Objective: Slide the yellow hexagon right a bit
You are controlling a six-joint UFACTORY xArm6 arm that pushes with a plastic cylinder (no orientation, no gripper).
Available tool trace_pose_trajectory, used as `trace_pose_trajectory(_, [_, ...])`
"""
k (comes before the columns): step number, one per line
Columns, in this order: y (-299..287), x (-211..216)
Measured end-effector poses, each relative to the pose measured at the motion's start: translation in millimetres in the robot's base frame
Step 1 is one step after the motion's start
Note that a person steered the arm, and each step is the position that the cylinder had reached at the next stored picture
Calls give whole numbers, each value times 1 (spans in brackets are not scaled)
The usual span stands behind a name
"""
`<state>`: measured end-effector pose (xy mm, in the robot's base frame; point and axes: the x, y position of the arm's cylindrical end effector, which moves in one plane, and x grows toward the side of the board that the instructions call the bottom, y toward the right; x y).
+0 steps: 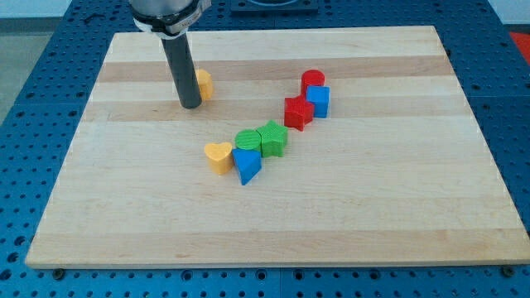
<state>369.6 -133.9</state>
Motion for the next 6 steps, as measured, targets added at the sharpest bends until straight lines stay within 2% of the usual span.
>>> trace_pose_trajectory(3, [-80, 0])
trace_pose_trajectory(6, [-34, -23])
